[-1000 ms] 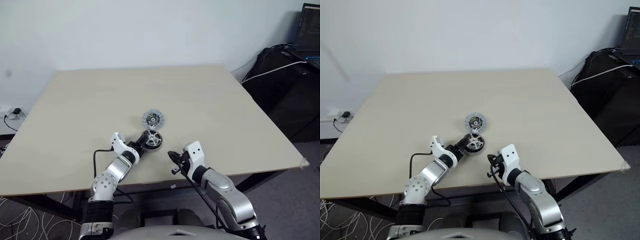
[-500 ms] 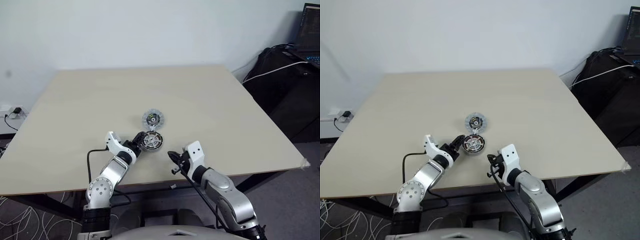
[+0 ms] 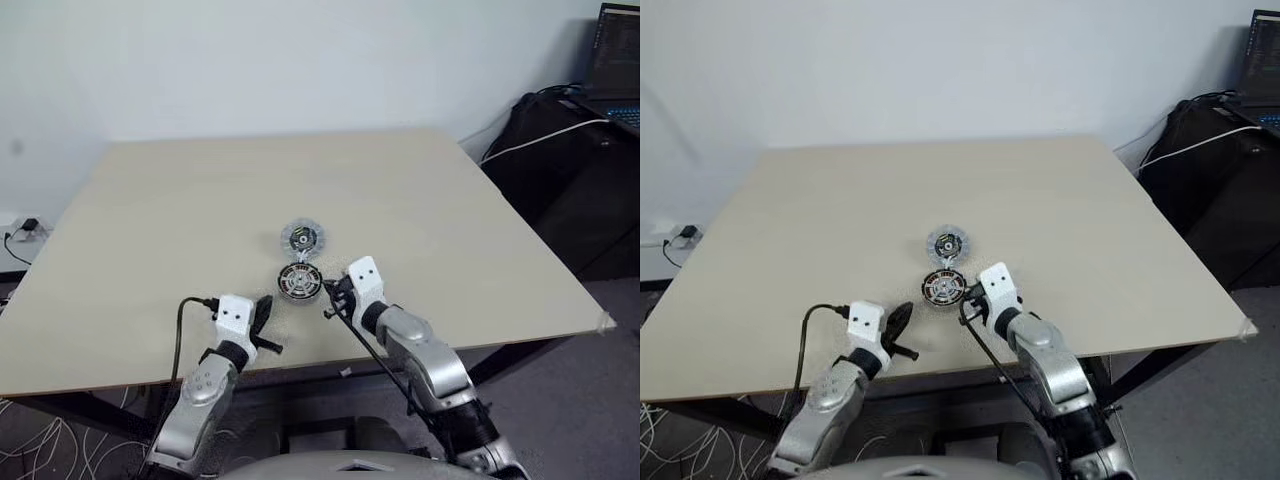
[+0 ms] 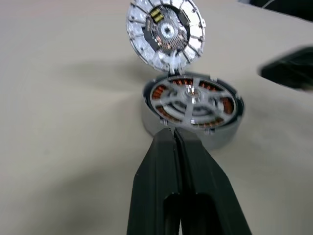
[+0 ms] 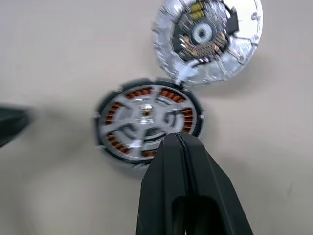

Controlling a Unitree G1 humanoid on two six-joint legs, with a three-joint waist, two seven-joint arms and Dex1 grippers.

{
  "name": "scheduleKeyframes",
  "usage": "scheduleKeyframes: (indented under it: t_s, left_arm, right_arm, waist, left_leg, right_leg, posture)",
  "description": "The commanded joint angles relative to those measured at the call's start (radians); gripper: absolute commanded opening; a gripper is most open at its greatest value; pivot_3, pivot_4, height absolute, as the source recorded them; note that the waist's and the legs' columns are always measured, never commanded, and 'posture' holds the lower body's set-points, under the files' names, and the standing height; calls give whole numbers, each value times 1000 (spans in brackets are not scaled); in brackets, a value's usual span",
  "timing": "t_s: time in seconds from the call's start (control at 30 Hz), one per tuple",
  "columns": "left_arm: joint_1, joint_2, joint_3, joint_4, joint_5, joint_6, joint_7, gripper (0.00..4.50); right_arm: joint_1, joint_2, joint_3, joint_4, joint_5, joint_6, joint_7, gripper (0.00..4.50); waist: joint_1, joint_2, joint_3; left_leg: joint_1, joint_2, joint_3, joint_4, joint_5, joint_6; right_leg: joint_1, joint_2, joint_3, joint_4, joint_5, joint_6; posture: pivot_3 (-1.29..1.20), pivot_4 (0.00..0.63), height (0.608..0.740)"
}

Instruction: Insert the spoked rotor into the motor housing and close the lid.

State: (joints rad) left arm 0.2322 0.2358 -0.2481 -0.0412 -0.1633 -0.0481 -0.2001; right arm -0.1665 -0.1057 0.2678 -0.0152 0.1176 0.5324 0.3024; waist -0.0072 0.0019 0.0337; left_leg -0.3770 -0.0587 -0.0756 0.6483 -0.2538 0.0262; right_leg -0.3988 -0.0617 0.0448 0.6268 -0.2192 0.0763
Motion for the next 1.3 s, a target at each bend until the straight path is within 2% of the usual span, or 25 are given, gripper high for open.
scheduleKeyframes:
  t_s: [0.03, 0.23, 0.43, 0.67, 0.87, 1.03, 1.17, 1.3]
  left_arm:
    - [-4, -9, -9, -9, 17, -75, -62, 31]
    - [-5, 2, -11, 7, 21, -91, -158, 31]
    - [-20, -47, 14, 78, 28, -157, -167, 31]
    - [-22, -71, 19, 93, 2, -160, -216, 31]
    - [-14, -92, 33, 91, -19, -143, -237, 31]
    - [-13, -101, 37, 91, -25, -132, -251, 31]
    - [-14, -106, 42, 93, -32, -134, -266, 31]
    - [-10, -110, 50, 98, -33, -139, -277, 0]
  right_arm:
    - [-85, 30, 11, 68, -24, -13, 0, 0]
    - [-194, 66, 38, 200, -49, -37, 38, 0]
    - [-267, 115, 33, 290, -58, -74, 52, 0]
    - [-319, 141, 21, 394, -73, -93, 52, 0]
    - [-308, 124, 30, 470, -104, -46, 43, 0]
    - [-281, 106, 39, 361, -91, -52, 91, 0]
    - [-286, 11, 125, 207, -107, -49, 242, 0]
    - [-334, -112, 222, 148, -164, -65, 379, 920]
  waist:
    - [-1, 1, 1]
    - [-6, 3, 1]
    - [-7, 4, 1]
    - [-10, 6, 0]
    - [-14, 8, -3]
    - [-13, 12, -6]
    - [-16, 13, -6]
    - [-17, 13, -6]
  left_leg:
    - [0, 0, 0, 0, 0, 0]
    - [0, 0, 0, -1, 2, 3]
    - [1, 0, 0, 0, 3, 5]
    - [1, 0, 0, 0, 3, 5]
    - [1, 0, 0, 0, 3, 5]
    - [2, 0, 0, 0, 3, 5]
    - [2, 0, 0, 1, 3, 5]
    - [2, 0, 0, 1, 3, 5]
  right_leg:
    - [0, 0, 0, 0, 0, 0]
    - [0, 1, 0, 0, 3, -5]
    - [0, 1, 0, 1, 3, -5]
    - [0, 1, 0, 2, 5, -2]
    - [0, 1, 0, 1, 5, -2]
    - [2, 1, 0, 1, 4, -2]
    - [1, 1, 0, 1, 1, 1]
    - [1, 1, 0, 1, 0, 1]
  posture:
    - [0, 0, 740]
    - [0, 0, 740]
    - [0, 0, 740]
    - [0, 0, 740]
    - [0, 0, 740]
    - [0, 0, 740]
    - [0, 0, 740]
    - [0, 0, 740]
